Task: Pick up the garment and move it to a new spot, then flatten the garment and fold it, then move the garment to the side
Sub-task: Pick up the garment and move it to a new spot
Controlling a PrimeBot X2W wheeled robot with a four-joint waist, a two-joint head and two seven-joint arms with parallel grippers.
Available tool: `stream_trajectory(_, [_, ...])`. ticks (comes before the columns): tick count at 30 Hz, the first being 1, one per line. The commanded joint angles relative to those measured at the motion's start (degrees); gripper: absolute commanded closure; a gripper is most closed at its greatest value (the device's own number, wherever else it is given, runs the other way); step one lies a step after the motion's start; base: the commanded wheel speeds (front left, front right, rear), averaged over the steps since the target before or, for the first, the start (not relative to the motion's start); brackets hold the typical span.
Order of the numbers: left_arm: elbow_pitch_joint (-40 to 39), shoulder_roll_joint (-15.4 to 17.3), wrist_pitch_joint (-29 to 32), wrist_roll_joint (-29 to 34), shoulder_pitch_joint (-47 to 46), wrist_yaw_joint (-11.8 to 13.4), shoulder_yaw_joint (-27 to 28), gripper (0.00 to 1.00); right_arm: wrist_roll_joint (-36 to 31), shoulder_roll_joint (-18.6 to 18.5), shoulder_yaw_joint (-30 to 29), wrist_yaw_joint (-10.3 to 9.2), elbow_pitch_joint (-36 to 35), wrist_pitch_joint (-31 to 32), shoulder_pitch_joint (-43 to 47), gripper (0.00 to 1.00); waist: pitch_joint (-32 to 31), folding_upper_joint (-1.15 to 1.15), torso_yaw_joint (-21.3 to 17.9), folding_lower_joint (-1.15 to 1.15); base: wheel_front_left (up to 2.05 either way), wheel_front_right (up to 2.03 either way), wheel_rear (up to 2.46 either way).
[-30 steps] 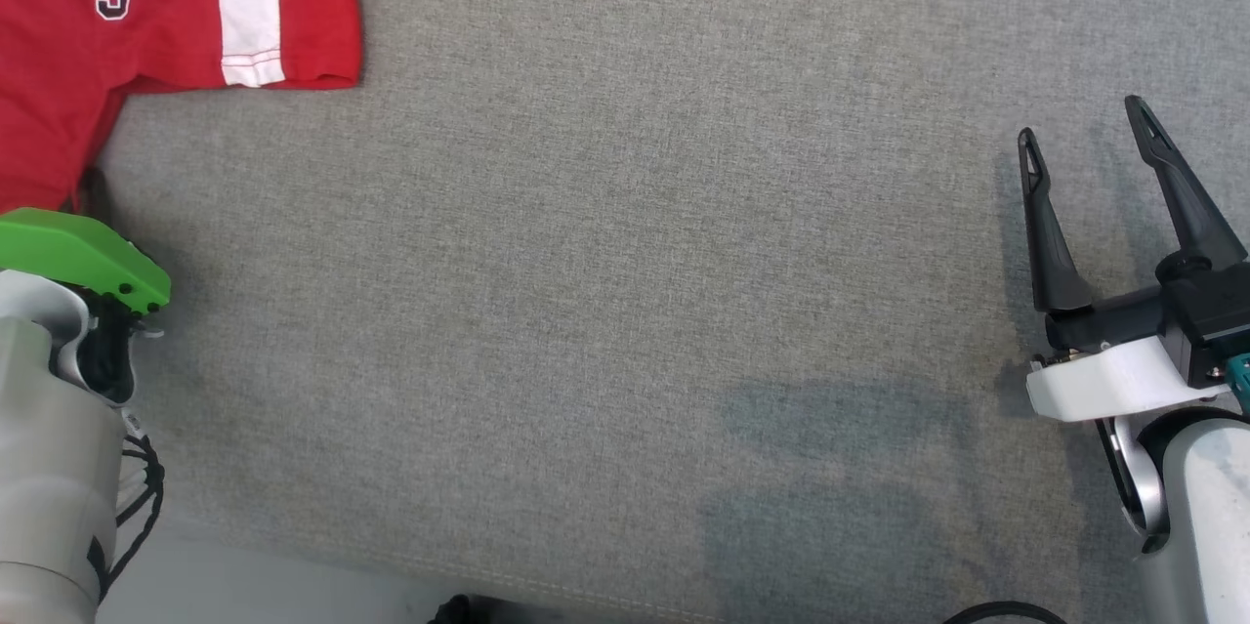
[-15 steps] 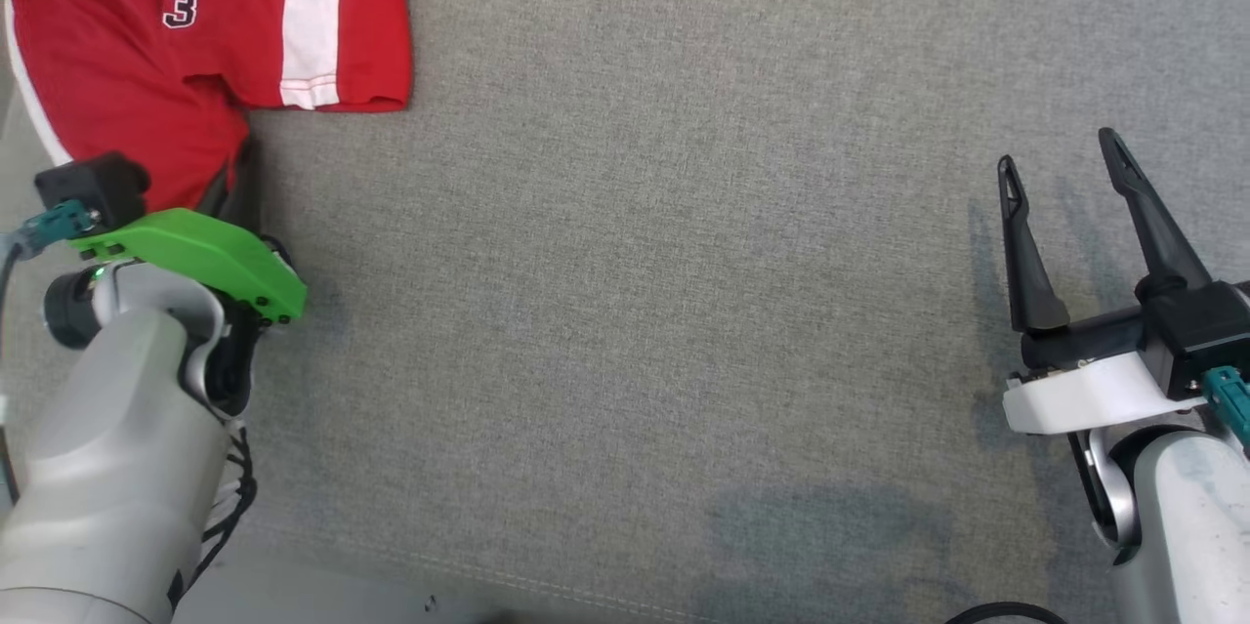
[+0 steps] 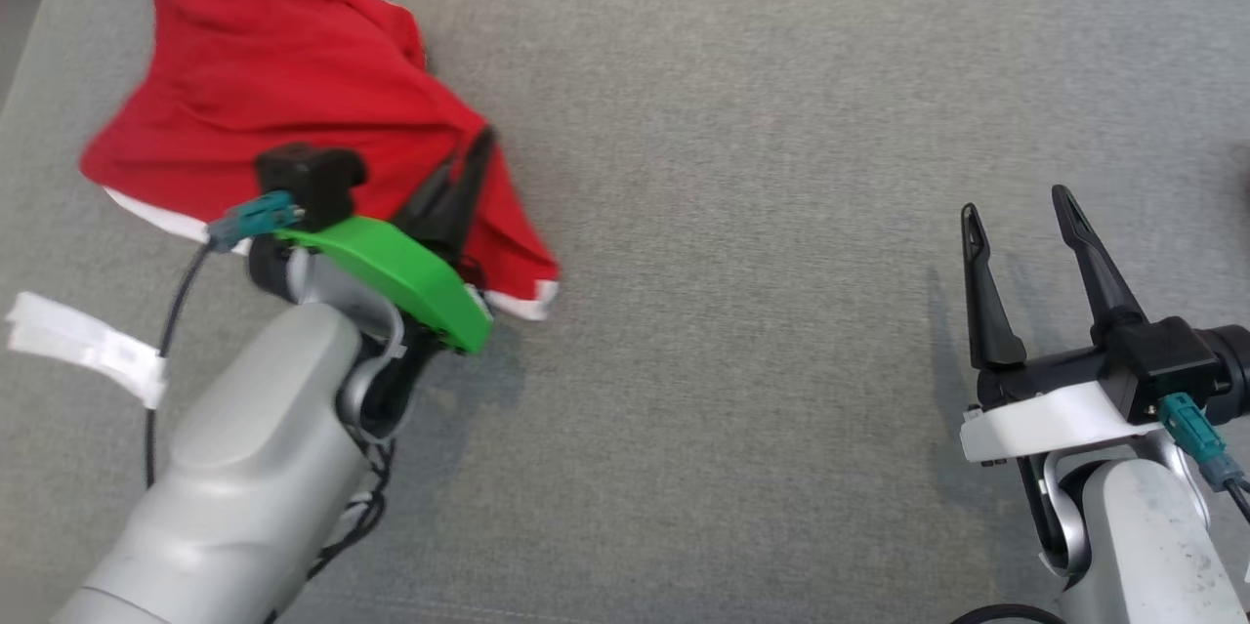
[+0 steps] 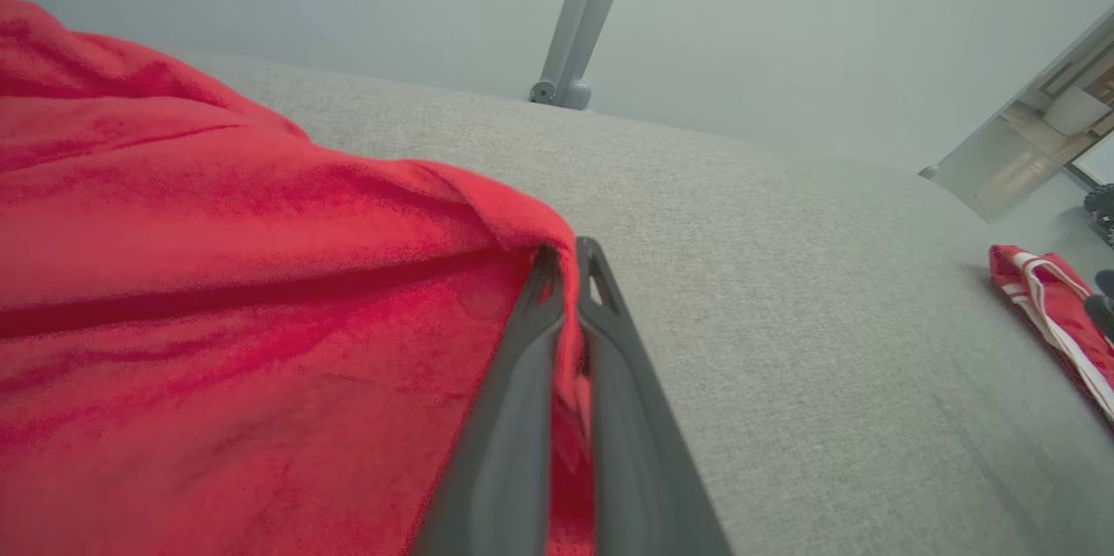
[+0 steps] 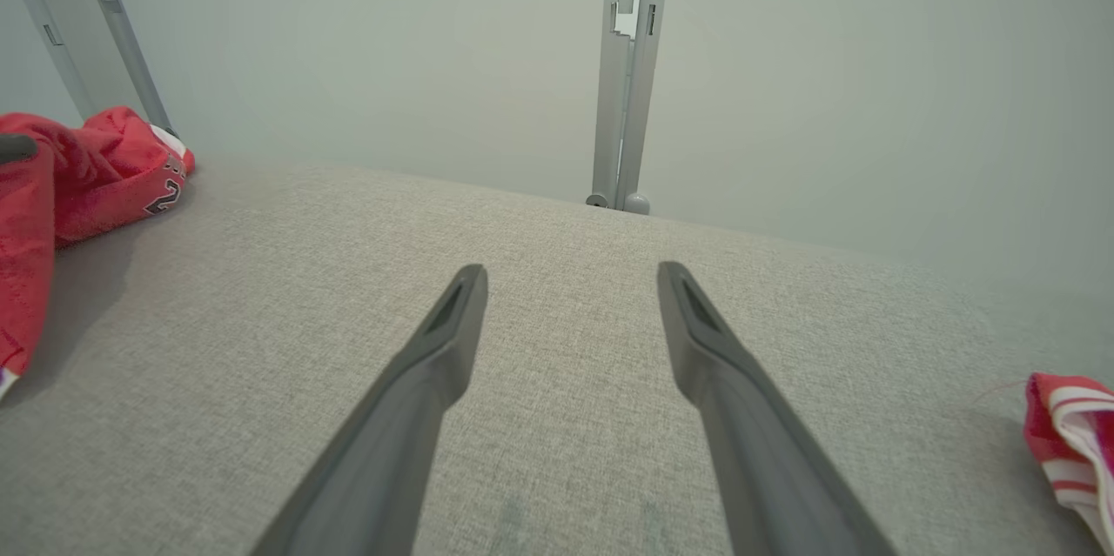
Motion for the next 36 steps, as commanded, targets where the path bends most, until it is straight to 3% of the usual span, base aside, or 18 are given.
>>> stream_trajectory(1, [-1.99,-0.63,0.58,0.17,0.08,-0.17,-1.14,1.00,0.80,0.16,-0.32,-0.11,0.36,-0.42,0.65,0.00,-3.16,0.00,-4.21,0.00,0.00,0.00,0.00])
stream_trajectory(7, [-12.48,-4.69,3.50,-0.26,1.29,0.99,-4.54,1.00,4.56,0.43,-1.39,-0.11,-0.44,-0.47,1.62,0.00,-4.80,0.00,-9.50,0.00,0.00,0.00,0.00])
stream_trajectory(18, [-31.45,-10.19,8.19,0.13,1.56,7.73,-8.33,1.00,8.58,0.45,-2.12,-0.11,-1.47,-0.46,3.06,0.00,-5.35,0.00,-17.75,0.00,0.00,0.00,0.00])
stream_trajectory(23, [-25.45,-10.66,9.27,1.91,0.18,9.65,-9.51,1.00,9.43,0.46,-0.87,-0.11,-1.13,-0.46,2.62,0.00,-4.87,0.00,-20.57,0.00,0.00,0.00,0.00])
stream_trajectory(29, [-13.39,-11.86,7.64,2.81,-0.83,9.65,-9.83,1.00,10.44,0.45,-0.02,-0.11,-0.95,-0.46,2.42,0.00,-4.38,0.00,-22.61,0.00,0.00,0.00,0.00])
stream_trajectory(30, [-11.00,-12.15,6.96,2.44,-1.05,9.29,-9.68,0.84,10.60,0.45,0.07,-0.11,-0.91,-0.46,2.43,0.00,-4.21,0.00,-22.89,0.00,0.00,0.00,0.00])
stream_trajectory(31, [-8.52,-12.41,6.43,1.91,-1.23,8.76,-9.45,0.80,10.76,0.45,0.20,-0.10,-0.88,-0.47,2.33,0.00,-4.05,0.00,-23.15,0.00,0.00,0.00,0.00])
stream_trajectory(32, [-5.96,-12.59,6.29,1.99,-1.58,8.32,-9.72,1.00,10.91,0.45,0.34,-0.11,-0.83,-0.47,2.24,0.00,-3.95,0.00,-23.41,0.00,0.00,0.00,0.00])
stream_trajectory(34, [-1.65,-13.04,5.49,1.57,-2.50,7.67,-9.41,1.00,11.08,0.44,0.57,-0.11,-0.78,-0.47,2.27,0.00,-3.87,0.00,-23.72,0.00,0.00,0.00,0.00])
stream_trajectory(35, [0.33,-13.26,4.96,1.45,-3.11,7.44,-9.15,0.90,11.26,0.45,0.71,-0.10,-0.73,-0.47,2.32,0.00,-3.83,0.00,-23.82,0.00,0.00,0.00,0.00])
stream_trajectory(36, [2.02,-13.52,4.17,1.60,-3.83,7.31,-9.05,0.51,11.42,0.44,0.76,-0.11,-0.68,-0.46,2.41,0.00,-3.78,0.00,-23.87,0.00,0.00,0.00,0.00])
